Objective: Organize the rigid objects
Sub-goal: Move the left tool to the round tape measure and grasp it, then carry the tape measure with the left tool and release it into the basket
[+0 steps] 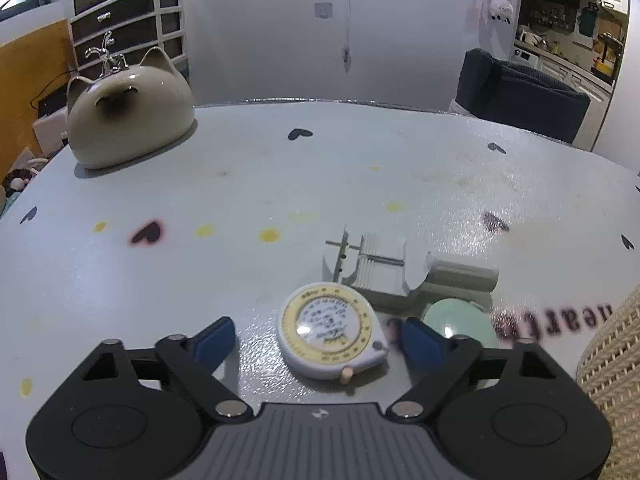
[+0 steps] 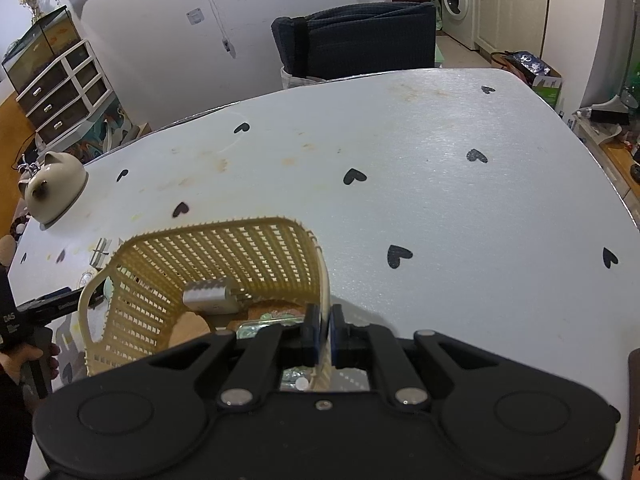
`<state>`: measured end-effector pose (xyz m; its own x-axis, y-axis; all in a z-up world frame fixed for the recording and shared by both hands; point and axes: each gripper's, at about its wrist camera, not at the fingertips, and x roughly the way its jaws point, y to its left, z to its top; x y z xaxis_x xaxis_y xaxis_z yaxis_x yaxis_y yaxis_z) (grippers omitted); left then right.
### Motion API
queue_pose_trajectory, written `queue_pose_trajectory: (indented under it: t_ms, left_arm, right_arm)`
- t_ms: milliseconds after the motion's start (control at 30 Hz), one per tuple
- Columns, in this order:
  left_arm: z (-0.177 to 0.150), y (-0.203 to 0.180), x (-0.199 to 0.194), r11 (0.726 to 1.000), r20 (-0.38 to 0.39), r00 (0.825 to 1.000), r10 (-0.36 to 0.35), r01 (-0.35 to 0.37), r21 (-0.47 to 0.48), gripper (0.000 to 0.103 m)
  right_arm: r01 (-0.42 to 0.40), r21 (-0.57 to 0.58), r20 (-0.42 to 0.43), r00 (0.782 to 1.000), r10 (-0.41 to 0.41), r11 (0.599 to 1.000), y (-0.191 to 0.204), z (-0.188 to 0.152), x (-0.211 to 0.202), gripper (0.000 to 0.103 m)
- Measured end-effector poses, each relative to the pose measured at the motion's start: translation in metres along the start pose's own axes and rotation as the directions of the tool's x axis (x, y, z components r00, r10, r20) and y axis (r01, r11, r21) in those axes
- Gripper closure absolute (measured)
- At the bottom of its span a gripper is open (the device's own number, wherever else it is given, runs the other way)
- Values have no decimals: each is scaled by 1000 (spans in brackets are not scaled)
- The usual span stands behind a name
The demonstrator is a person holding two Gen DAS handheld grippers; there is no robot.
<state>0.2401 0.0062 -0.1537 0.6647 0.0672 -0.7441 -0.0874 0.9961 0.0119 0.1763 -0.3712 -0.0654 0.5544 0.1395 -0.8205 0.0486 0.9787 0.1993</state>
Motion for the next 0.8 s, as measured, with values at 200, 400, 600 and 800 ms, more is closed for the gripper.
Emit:
queue_pose_trajectory:
  t_ms: [200,400,600,800]
  left_arm:
    - [1,-4,-2,1000,29,1000,10,-9,-21,41]
    - [-4,-4,-7,1000,28,1000,12,-11,-29,47]
    - [-11,-2,-17,998,25,1000,-14,15,-56,48]
    - [-21,0,-33,996,24,999,-34,36,-82,48]
  right_arm:
    - [0,0,1,1000,0,1000,0,0,0,98]
    - [1,0,0,1000,-1,1000,0,0,0,98]
    - [-2,2,0,1000,2,1000,0,0,0,98]
    - [-4,4,1,1000,4,1000,-1,0,0,98]
